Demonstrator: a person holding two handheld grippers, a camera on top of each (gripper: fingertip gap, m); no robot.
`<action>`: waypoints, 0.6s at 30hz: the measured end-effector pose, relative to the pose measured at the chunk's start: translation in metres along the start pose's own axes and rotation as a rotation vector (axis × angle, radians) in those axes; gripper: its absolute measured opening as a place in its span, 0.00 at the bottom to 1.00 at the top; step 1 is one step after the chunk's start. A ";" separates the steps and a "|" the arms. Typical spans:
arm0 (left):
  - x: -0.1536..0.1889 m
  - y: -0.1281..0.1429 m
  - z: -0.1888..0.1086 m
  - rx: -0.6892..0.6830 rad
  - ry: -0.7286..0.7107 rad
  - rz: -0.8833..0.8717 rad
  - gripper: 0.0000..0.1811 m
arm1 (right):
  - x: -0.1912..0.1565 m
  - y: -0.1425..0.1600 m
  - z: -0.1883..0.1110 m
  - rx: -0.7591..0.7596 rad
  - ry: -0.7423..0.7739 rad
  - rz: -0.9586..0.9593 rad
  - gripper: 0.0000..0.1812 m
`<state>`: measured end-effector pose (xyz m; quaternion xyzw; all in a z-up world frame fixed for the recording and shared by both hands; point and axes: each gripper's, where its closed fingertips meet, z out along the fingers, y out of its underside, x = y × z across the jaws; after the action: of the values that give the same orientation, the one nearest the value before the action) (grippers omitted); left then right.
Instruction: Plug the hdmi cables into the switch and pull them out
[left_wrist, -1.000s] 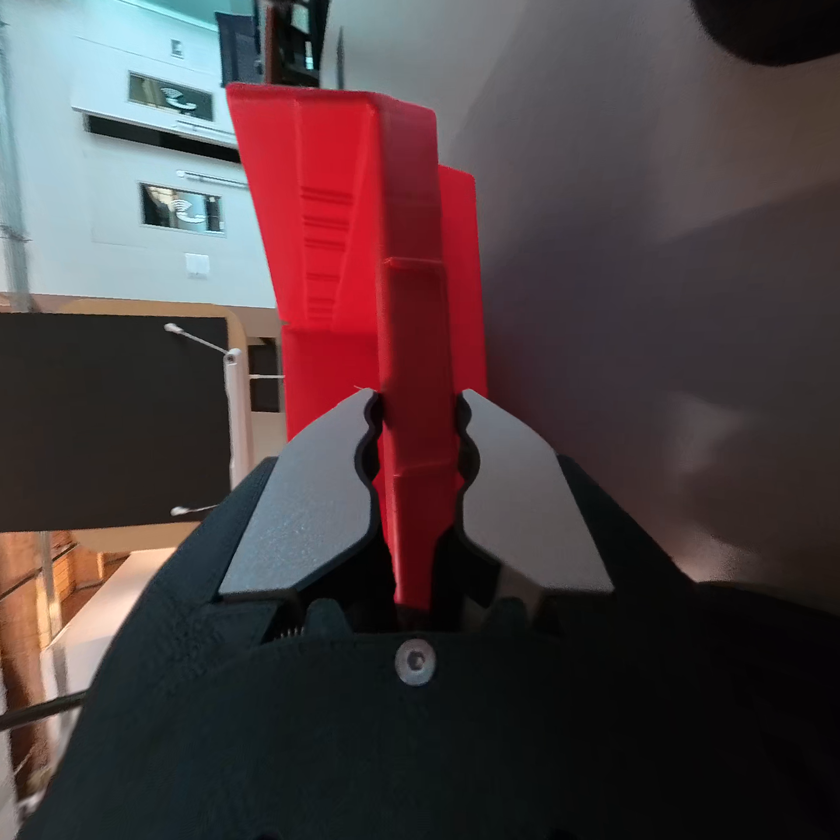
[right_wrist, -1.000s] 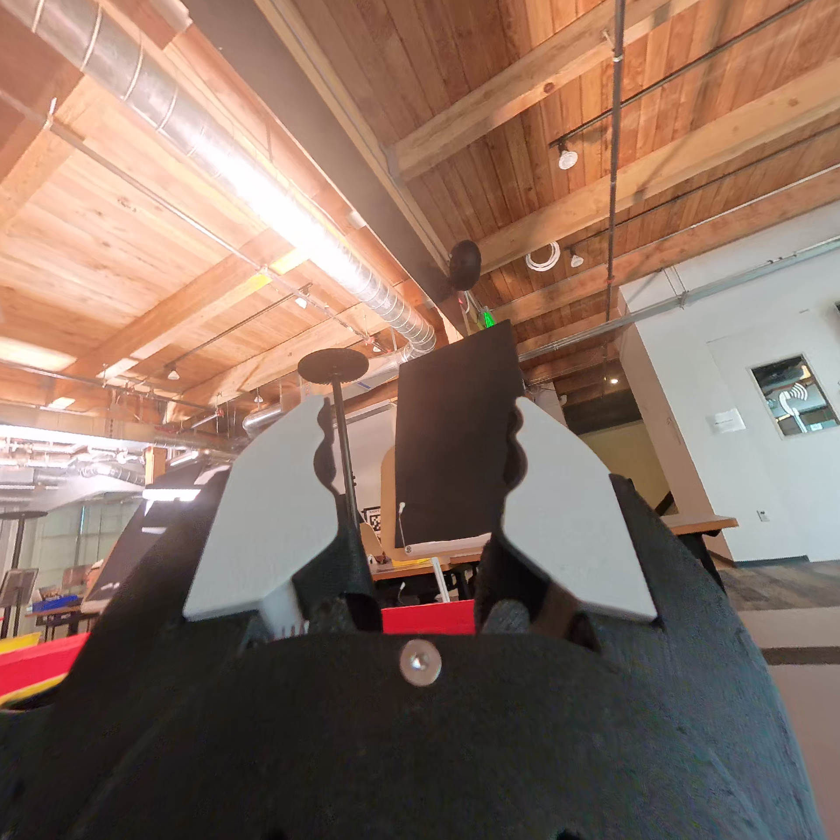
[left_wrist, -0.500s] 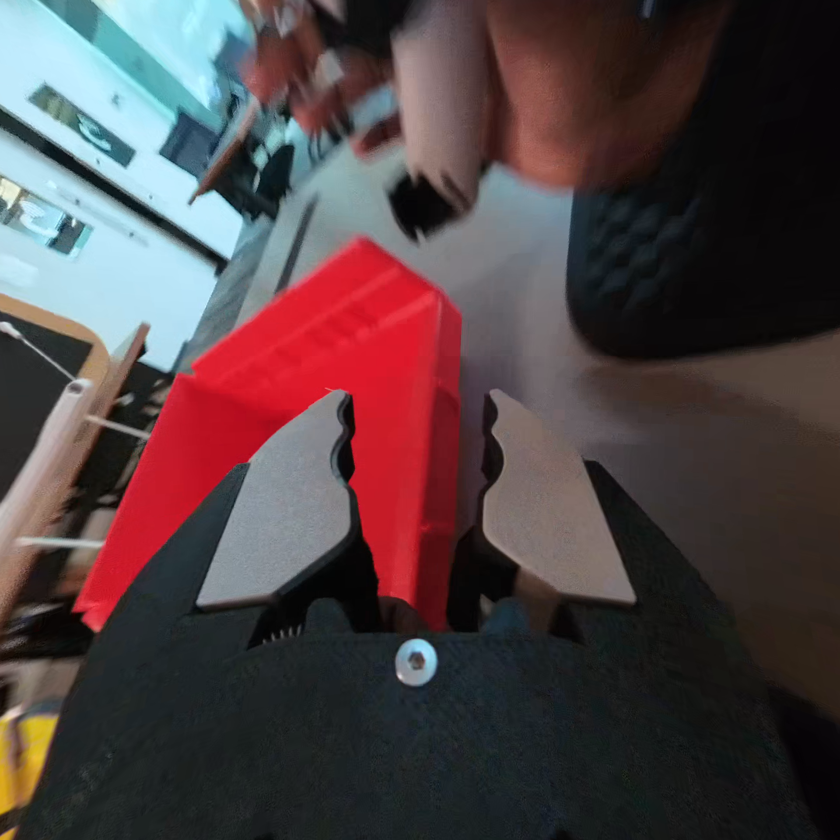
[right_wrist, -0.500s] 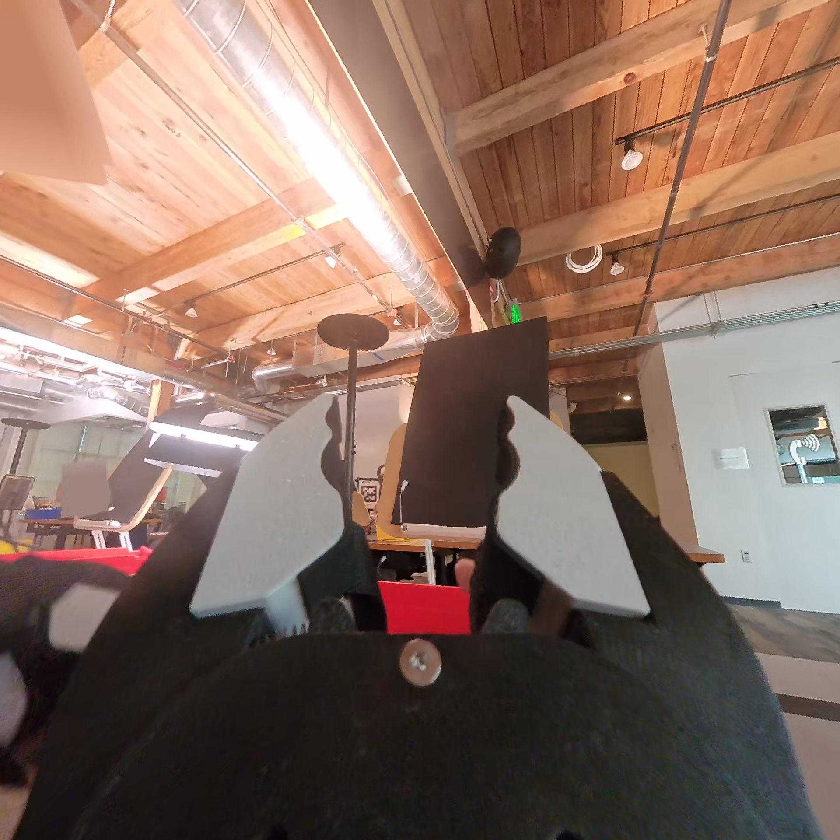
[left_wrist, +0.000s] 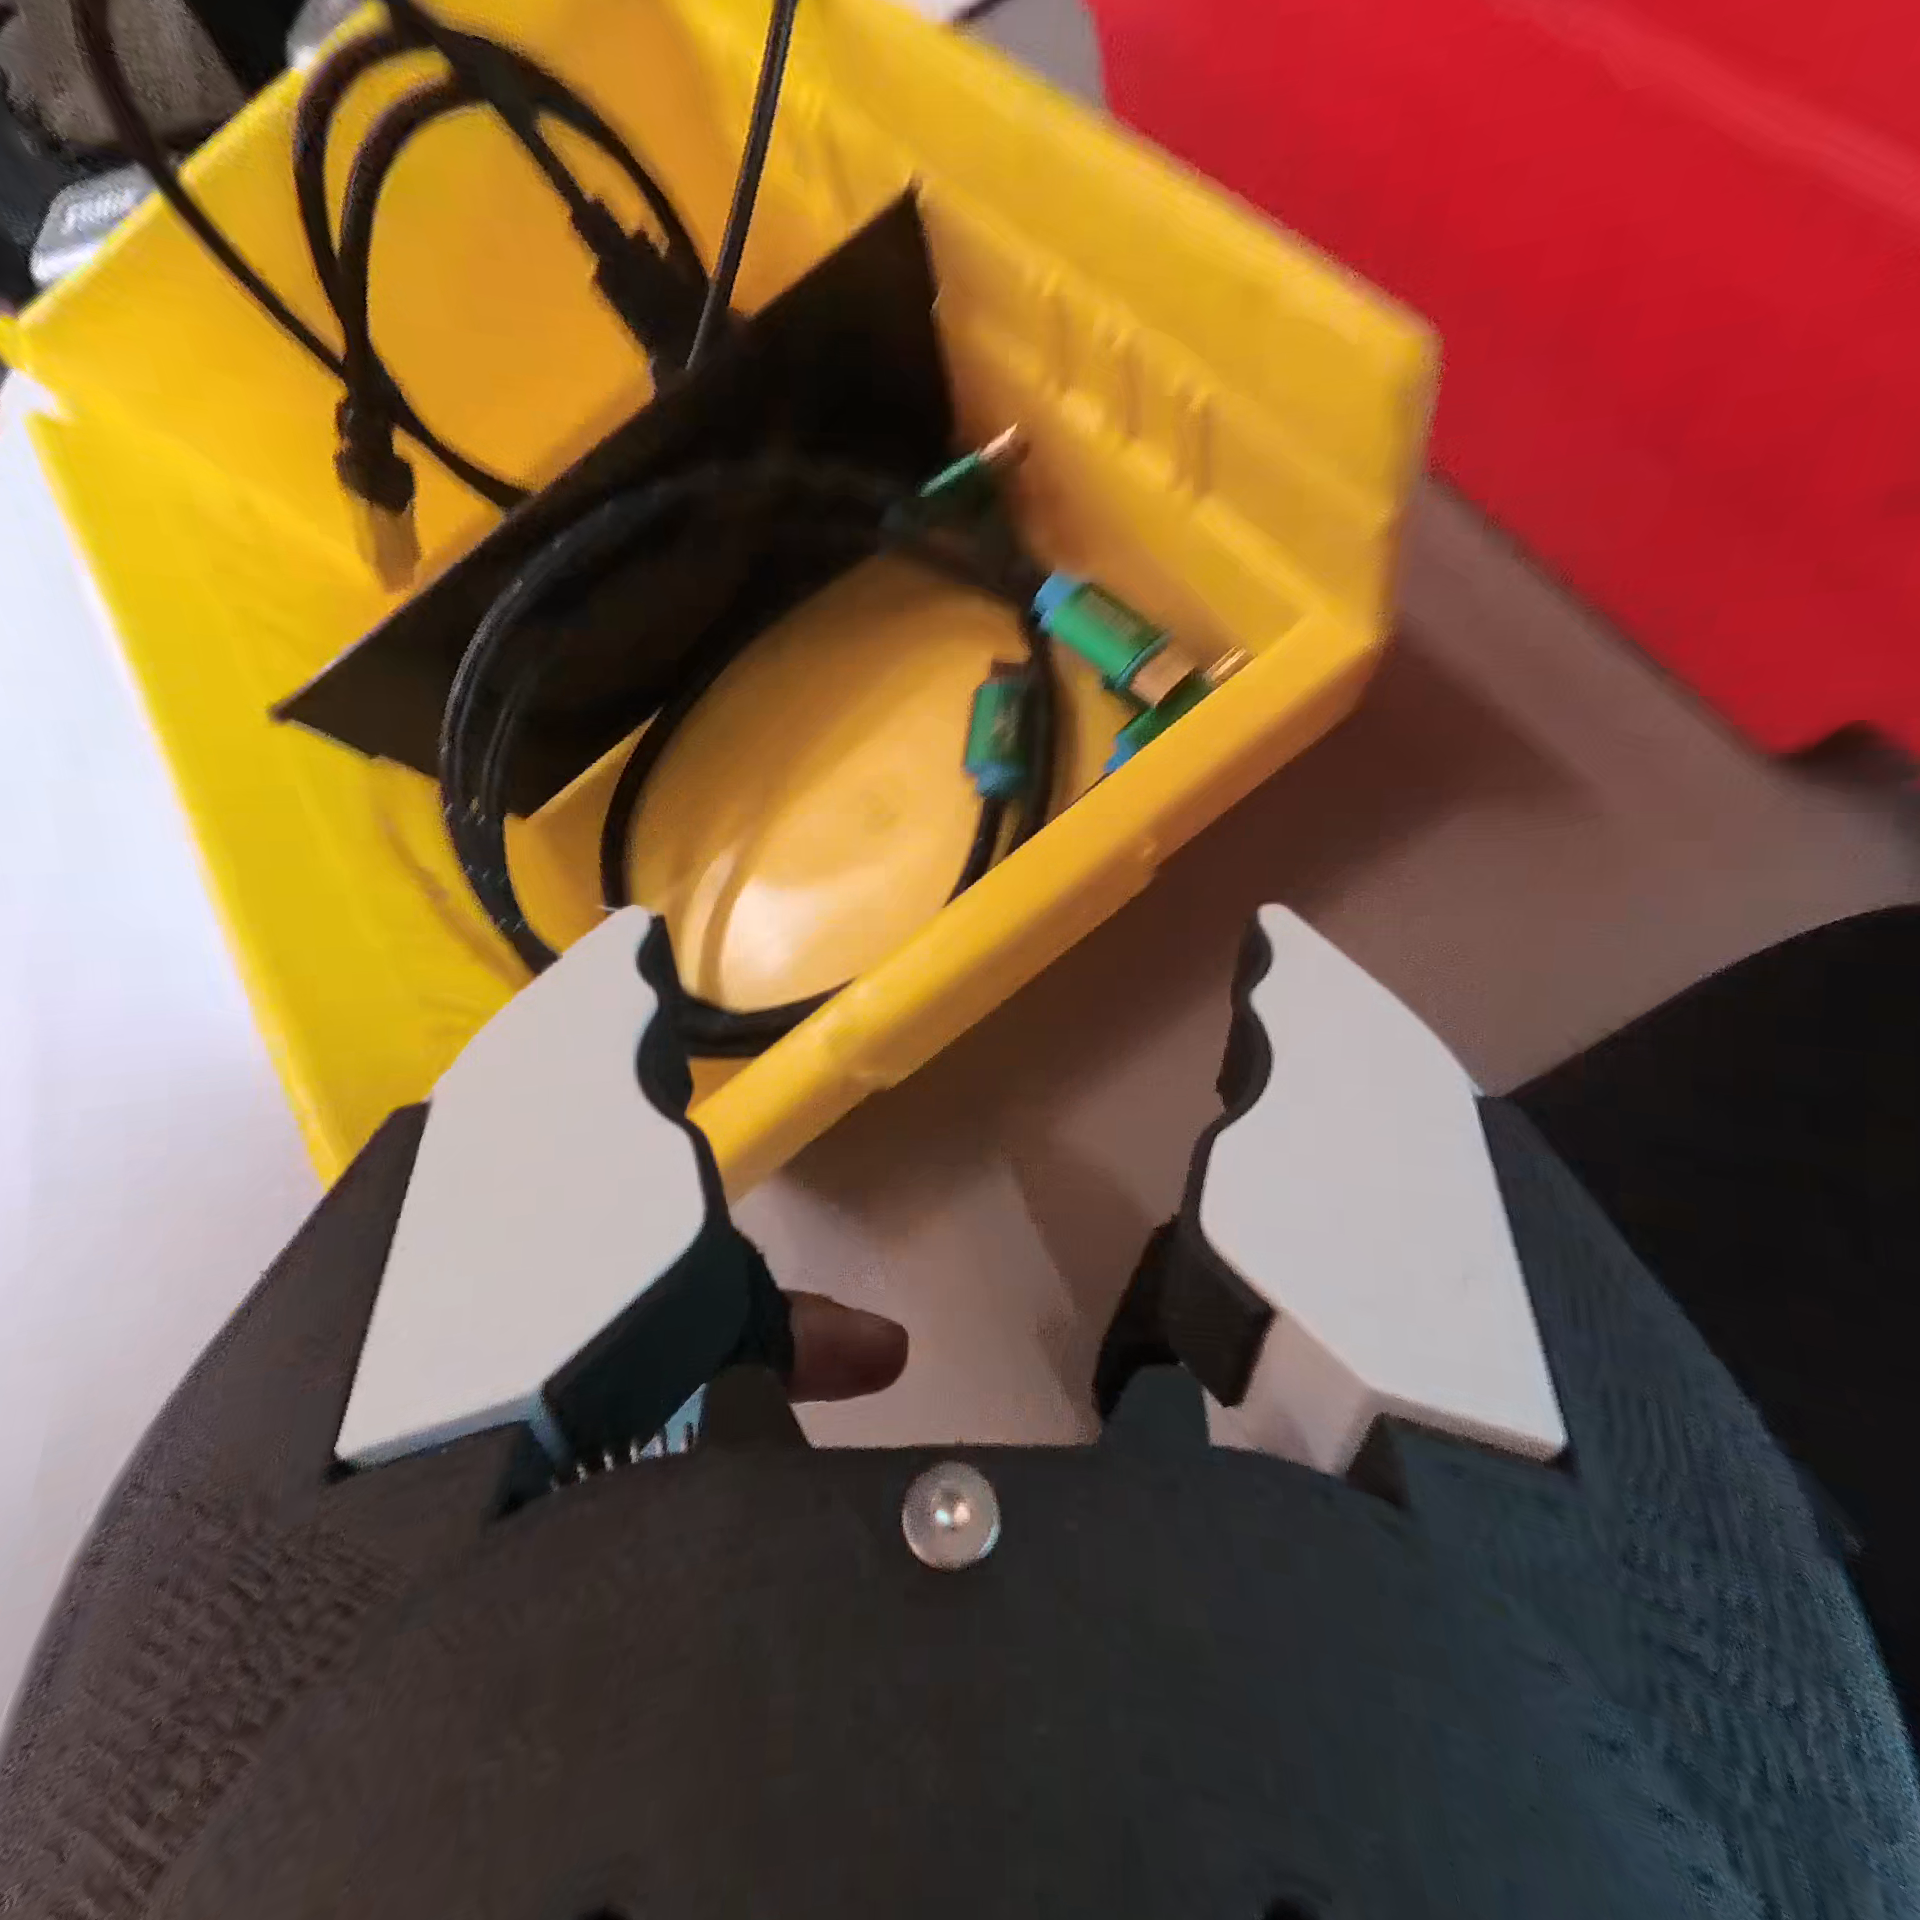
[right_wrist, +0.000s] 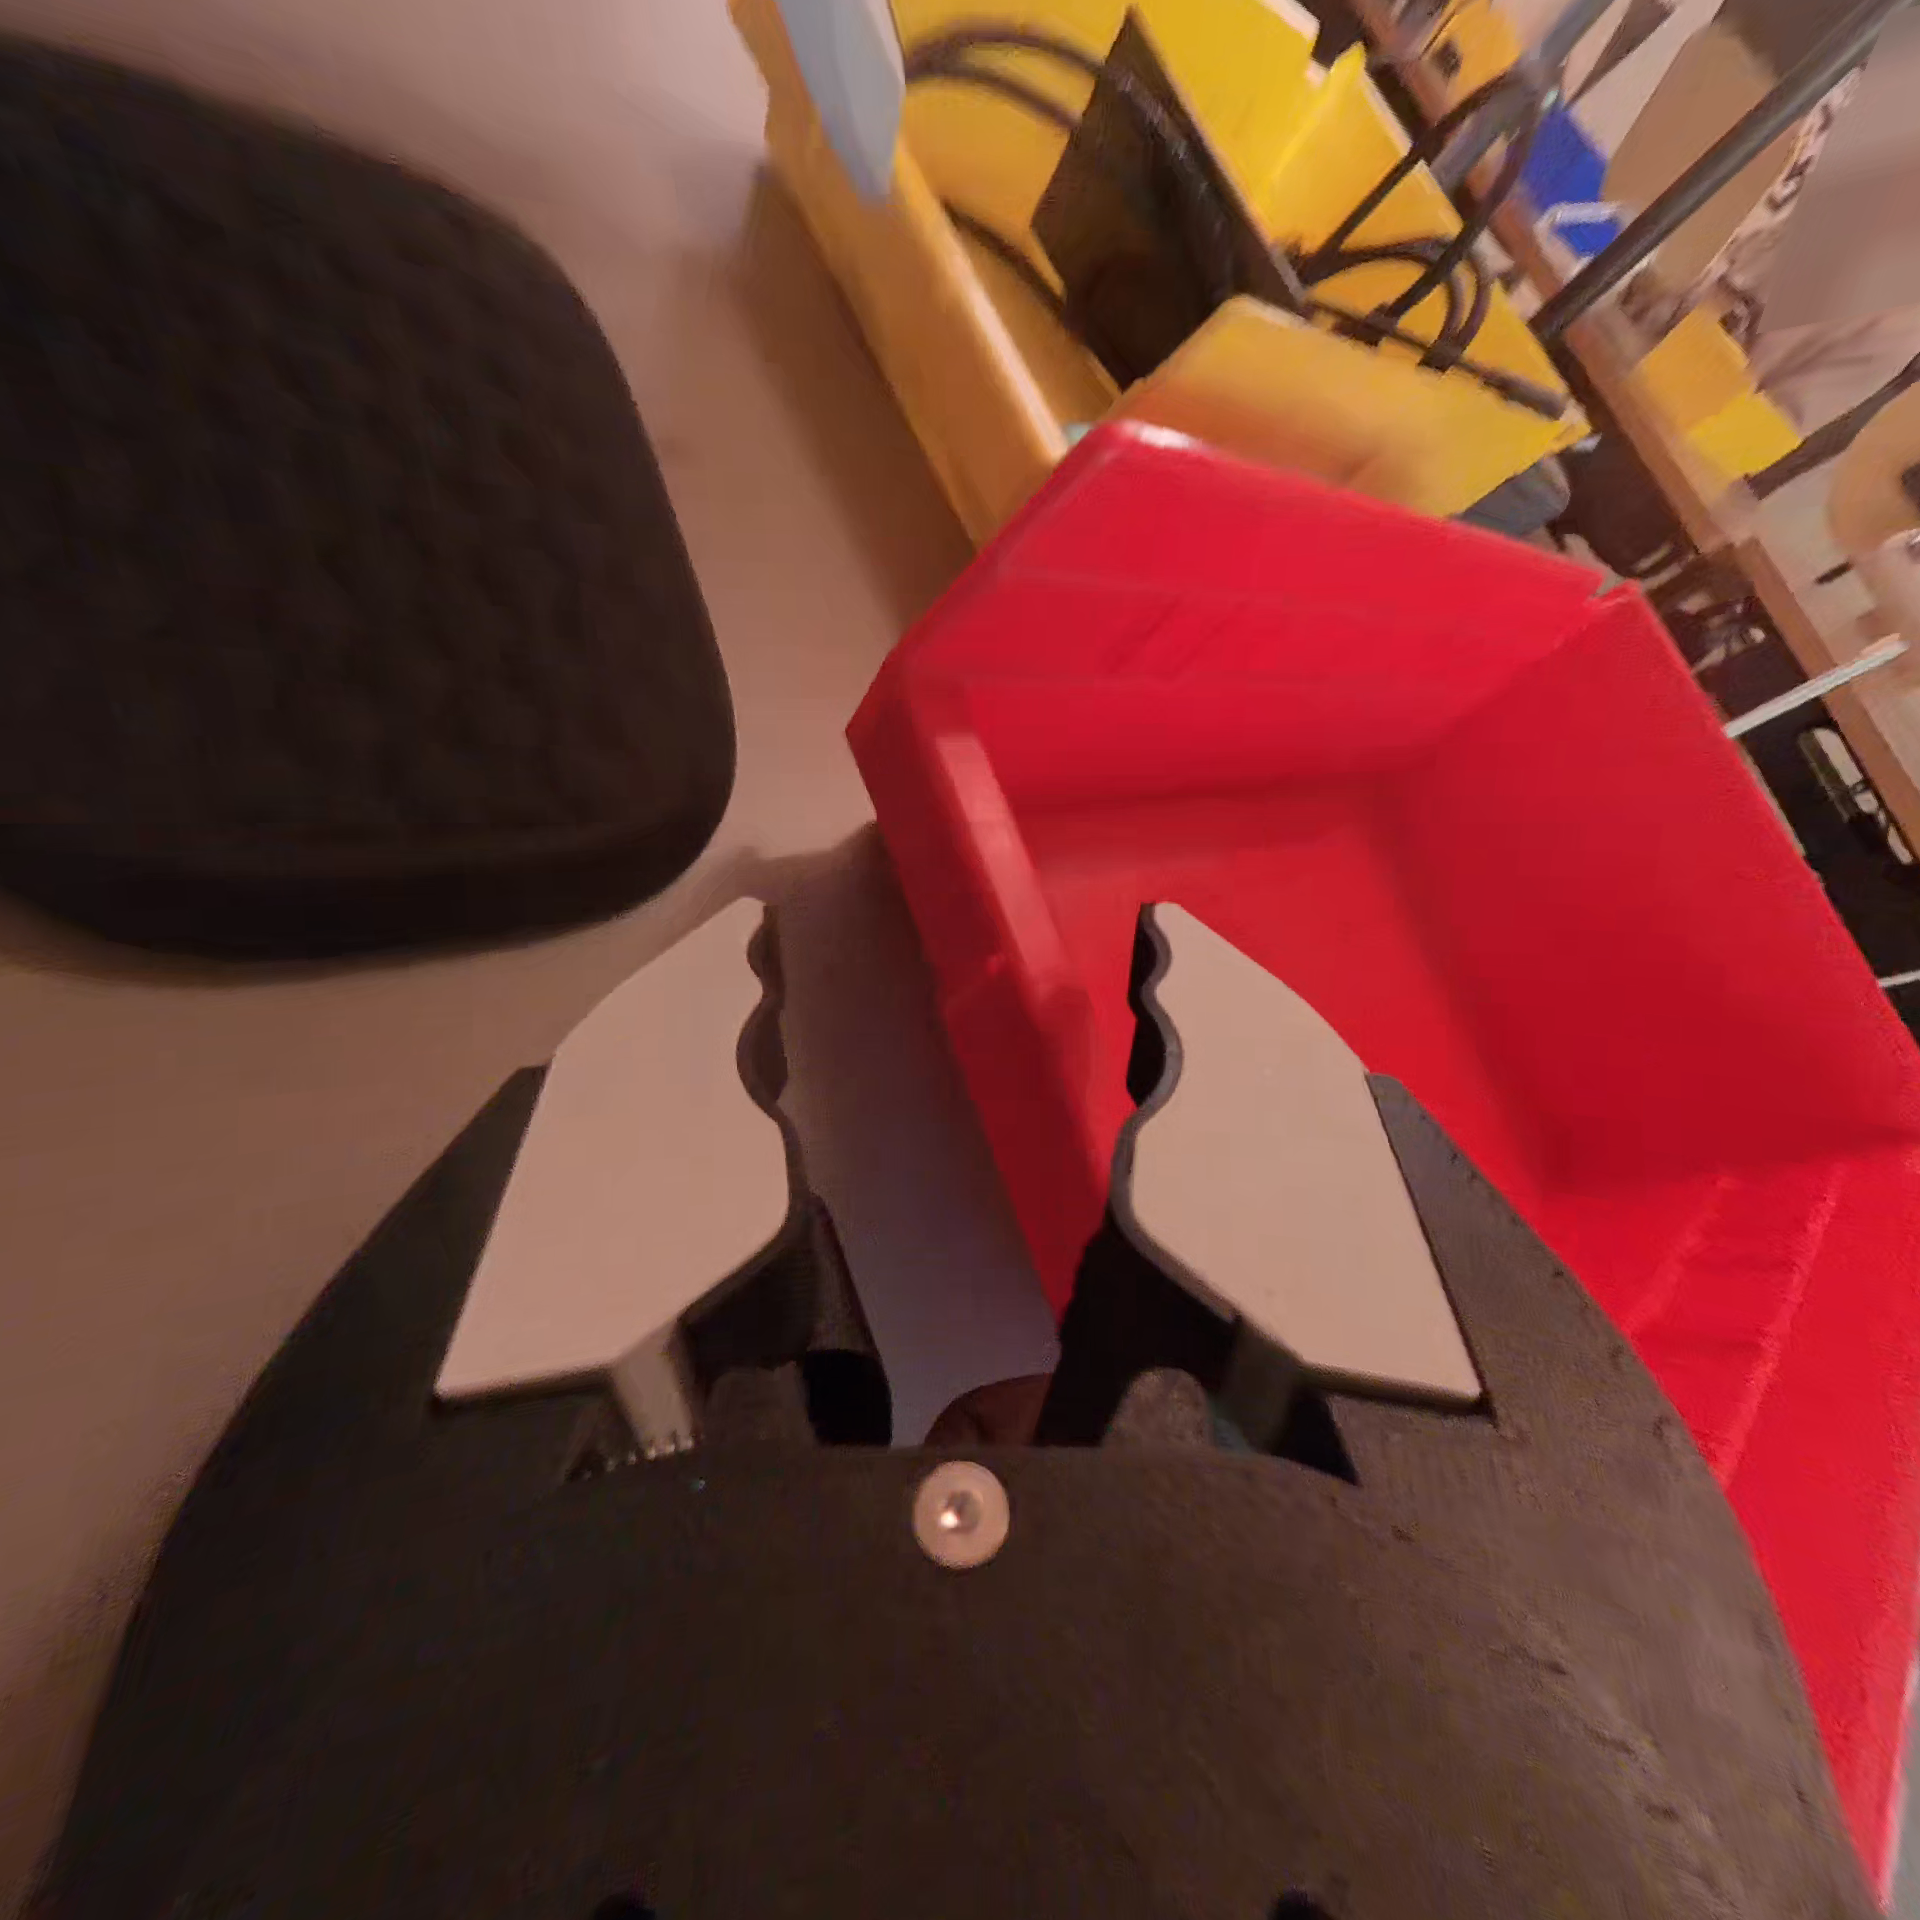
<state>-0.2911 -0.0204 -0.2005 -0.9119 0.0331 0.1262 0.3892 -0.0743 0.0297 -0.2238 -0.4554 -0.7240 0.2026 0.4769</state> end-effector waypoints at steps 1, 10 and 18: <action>-0.004 0.006 0.003 -0.021 -0.009 0.021 0.54 | 0.000 0.003 0.002 -0.023 0.004 -0.007 0.36; 0.001 0.035 0.048 -0.191 -0.049 0.246 0.30 | 0.026 0.043 0.005 -0.246 0.138 0.072 0.24; -0.001 0.050 0.036 -0.288 -0.022 0.175 0.31 | 0.063 0.087 -0.019 -0.412 0.299 0.266 0.26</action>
<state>-0.3070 -0.0296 -0.2592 -0.9504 0.0899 0.1731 0.2422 -0.0254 0.1245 -0.2460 -0.6585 -0.6055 0.0426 0.4449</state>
